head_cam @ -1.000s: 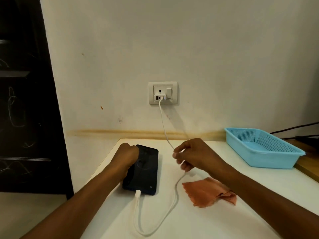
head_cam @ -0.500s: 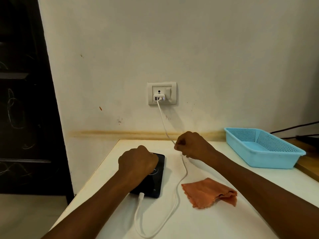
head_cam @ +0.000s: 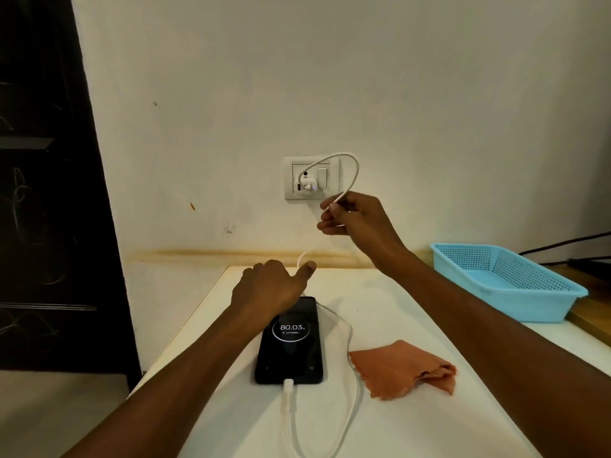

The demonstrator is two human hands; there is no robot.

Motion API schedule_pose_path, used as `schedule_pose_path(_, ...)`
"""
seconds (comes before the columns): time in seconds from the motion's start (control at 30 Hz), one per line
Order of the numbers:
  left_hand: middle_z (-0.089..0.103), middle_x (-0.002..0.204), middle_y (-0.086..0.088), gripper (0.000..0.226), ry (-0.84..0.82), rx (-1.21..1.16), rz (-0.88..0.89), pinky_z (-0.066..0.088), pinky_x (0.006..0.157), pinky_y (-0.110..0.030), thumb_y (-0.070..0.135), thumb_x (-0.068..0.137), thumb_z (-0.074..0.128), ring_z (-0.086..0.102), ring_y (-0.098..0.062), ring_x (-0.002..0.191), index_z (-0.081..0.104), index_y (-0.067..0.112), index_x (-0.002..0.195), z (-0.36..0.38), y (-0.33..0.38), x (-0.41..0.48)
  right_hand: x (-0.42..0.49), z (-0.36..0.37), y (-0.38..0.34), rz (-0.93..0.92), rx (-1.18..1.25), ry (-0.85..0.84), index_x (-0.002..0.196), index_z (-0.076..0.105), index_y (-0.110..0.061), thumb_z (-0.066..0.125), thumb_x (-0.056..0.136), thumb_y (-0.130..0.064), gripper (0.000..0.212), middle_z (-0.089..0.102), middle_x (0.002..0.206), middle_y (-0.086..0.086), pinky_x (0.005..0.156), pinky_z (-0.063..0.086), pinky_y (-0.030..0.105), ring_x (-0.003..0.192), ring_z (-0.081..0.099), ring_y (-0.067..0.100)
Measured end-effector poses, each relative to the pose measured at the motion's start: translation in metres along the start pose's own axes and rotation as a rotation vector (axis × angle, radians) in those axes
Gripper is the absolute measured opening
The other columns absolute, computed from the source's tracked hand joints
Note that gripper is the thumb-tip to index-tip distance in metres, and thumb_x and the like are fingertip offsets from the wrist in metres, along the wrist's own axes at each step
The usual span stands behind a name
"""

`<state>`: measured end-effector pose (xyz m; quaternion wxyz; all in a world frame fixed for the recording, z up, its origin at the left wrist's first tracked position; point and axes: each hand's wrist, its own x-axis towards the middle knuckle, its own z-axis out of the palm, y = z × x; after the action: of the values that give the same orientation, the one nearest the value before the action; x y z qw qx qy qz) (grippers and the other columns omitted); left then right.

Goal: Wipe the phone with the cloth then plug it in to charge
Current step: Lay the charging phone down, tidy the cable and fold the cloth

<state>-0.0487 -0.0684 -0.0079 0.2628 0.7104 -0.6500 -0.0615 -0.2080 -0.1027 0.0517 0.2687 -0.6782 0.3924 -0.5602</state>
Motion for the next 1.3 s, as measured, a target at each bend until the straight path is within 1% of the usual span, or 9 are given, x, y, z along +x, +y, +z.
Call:
schedule_pose_path(0.17,0.059,0.125,-0.009,0.076,-0.089,-0.212,0.017,0.040,0.077,-0.027,0.067,0.081,0.054,0.055,-0.025,0.116,0.048,0.007,0.127,0.002,0.003,0.017,0.002,-0.006,-0.035,-0.117,0.130,0.070,0.099,0.066,0.003,0.048,0.098,-0.005,0.020,0.066,0.083,0.017,0.075,0.060,0.035,0.074,0.070,0.024)
schedule_pose_path(0.33,0.048,0.144,-0.005,0.094,-0.252,-0.185,0.165,0.035,0.107,-0.033,0.064,0.075,0.065,0.043,-0.022,0.133,0.025,0.022,0.150,0.018,0.017,0.016,0.007,-0.016,-0.074,-0.184,0.108,0.171,0.091,0.068,-0.002,0.050,0.096,-0.011,0.021,0.061,0.072,0.010,0.058,0.054,0.027,0.061,0.062,0.020)
schedule_pose_path(0.4,0.042,0.148,-0.008,0.105,-0.289,-0.313,0.123,0.035,0.105,-0.031,0.058,0.074,0.071,0.042,-0.025,0.134,0.016,0.014,0.151,0.022,0.025,0.017,0.010,-0.017,-0.086,-0.155,0.180,0.149,0.088,0.067,-0.003,0.051,0.095,-0.011,0.020,0.058,0.069,0.008,0.056,0.051,0.027,0.059,0.057,0.019)
schedule_pose_path(0.47,0.052,0.136,-0.012,0.091,-0.330,-0.517,0.039,0.041,0.090,-0.030,0.052,0.073,0.074,0.051,-0.028,0.123,0.037,0.002,0.139,0.020,0.030,0.018,0.013,-0.017,-0.094,-0.112,0.290,0.113,0.087,0.067,-0.004,0.049,0.095,-0.011,0.021,0.056,0.068,0.007,0.057,0.050,0.028,0.058,0.056,0.018)
schedule_pose_path(0.53,0.069,0.111,-0.019,0.044,-0.369,-0.774,0.047,0.047,0.080,-0.033,0.034,0.080,0.072,0.064,-0.030,0.102,0.062,-0.002,0.103,0.016,0.033,0.017,0.016,-0.017,-0.100,-0.067,0.443,0.085,0.087,0.066,-0.005,0.048,0.095,-0.011,0.021,0.056,0.067,0.004,0.059,0.050,0.029,0.058,0.056,0.017)
schedule_pose_path(0.63,0.070,0.083,-0.019,0.012,-0.404,-1.043,0.006,0.056,0.064,-0.033,0.002,0.093,0.051,0.069,-0.035,0.076,0.057,-0.001,0.084,0.005,0.030,0.010,0.019,-0.020,-0.106,-0.002,0.617,0.088,0.088,0.065,-0.005,0.048,0.093,-0.009,0.018,0.056,0.067,0.004,0.061,0.050,0.028,0.058,0.056,0.016)
schedule_pose_path(0.8,0.061,0.071,-0.011,0.022,-0.260,-0.921,-0.015,0.046,0.045,-0.025,0.007,0.099,0.045,0.056,-0.019,0.054,0.059,-0.004,0.111,-0.047,-0.002,0.016,0.022,-0.028,-0.094,0.080,0.616,0.100,0.091,0.064,-0.005,0.047,0.093,-0.012,0.019,0.055,0.067,0.003,0.058,0.050,0.027,0.058,0.055,0.015)
schedule_pose_path(1.1,0.052,0.064,-0.009,0.019,-0.185,-0.592,-0.109,0.029,0.037,-0.019,0.016,0.098,0.053,0.037,-0.015,0.041,0.070,0.009,0.102,-0.095,-0.091,0.039,0.020,-0.015,-0.040,0.320,0.415,0.134,0.087,0.064,-0.005,0.041,0.092,-0.005,0.023,0.061,0.075,0.009,0.063,0.055,0.030,0.062,0.059,0.020)
schedule_pose_path(1.3,0.058,0.067,-0.008,0.019,-0.045,-0.257,-0.060,0.034,0.045,-0.020,0.026,0.092,0.062,0.048,-0.018,0.047,0.069,0.017,0.108,-0.051,-0.126,0.041,0.020,0.003,0.007,0.455,0.113,0.121,0.099,0.062,0.007,0.047,0.092,0.000,0.018,0.060,0.077,0.016,0.052,0.057,0.025,0.061,0.059,0.020)
